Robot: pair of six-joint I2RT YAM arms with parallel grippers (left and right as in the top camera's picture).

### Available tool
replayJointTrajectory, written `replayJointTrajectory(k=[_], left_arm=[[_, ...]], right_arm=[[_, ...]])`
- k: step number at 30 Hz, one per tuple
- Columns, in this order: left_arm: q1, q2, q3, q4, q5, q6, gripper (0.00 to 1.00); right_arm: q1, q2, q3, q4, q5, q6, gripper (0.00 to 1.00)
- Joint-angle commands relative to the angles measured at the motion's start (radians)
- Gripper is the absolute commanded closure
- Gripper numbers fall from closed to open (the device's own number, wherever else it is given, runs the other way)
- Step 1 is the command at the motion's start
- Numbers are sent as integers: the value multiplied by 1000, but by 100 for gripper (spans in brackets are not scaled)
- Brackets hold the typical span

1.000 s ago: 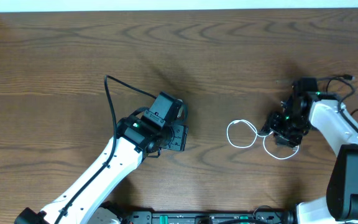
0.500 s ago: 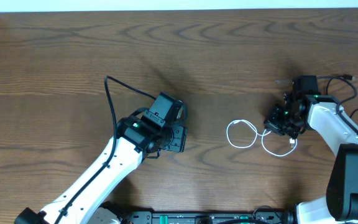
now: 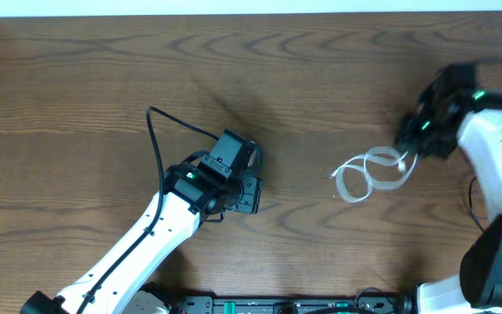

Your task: Untangle cables

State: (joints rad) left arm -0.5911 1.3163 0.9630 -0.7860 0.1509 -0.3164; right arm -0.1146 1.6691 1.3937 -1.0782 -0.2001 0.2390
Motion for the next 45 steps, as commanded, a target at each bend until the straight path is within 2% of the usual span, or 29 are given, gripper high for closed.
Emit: replayJointTrajectory(k=[1, 8, 12, 13, 14, 17, 20, 29, 32, 37, 39, 42, 45], left_arm=[[2, -9, 2, -7, -13, 5, 38], [2, -9, 2, -8, -14, 5, 38], [2, -9, 2, -6, -14, 5, 38], [2, -9, 2, -6, -14, 5, 38], [2, -9, 2, -6, -14, 5, 38], [2, -9, 2, -6, -13, 5, 38], [2, -9, 2, -6, -13, 5, 38], [2, -9, 2, -9, -14, 5, 38], [2, -9, 2, -1, -19, 5, 38], [16, -9, 2, 2, -188, -94, 38], [61, -9, 2, 3, -223, -132, 38], [137, -9, 2, 3, -223, -134, 38], [231, -9, 2, 2, -221, -134, 38]], right_arm=[[-68, -8, 220, -69, 138, -73, 99], [-245, -9, 593, -132, 204, -53, 99], [-315, -8, 657, -134, 205, -53, 98], [-324, -7, 653, -140, 204, -53, 93], [-329, -4, 646, -149, 204, -53, 84], [-330, 0, 607, -160, 188, -53, 42], [-329, 0, 527, -155, 160, -53, 26], [-328, 2, 342, -137, 15, -54, 21], [-312, 2, 284, -138, -48, -105, 18], [-237, 2, 203, -134, -65, -177, 14], [-174, 2, 169, -119, -65, -219, 13], [-106, 2, 137, -94, -66, -274, 4], [-32, 2, 101, -55, -66, -308, 1]])
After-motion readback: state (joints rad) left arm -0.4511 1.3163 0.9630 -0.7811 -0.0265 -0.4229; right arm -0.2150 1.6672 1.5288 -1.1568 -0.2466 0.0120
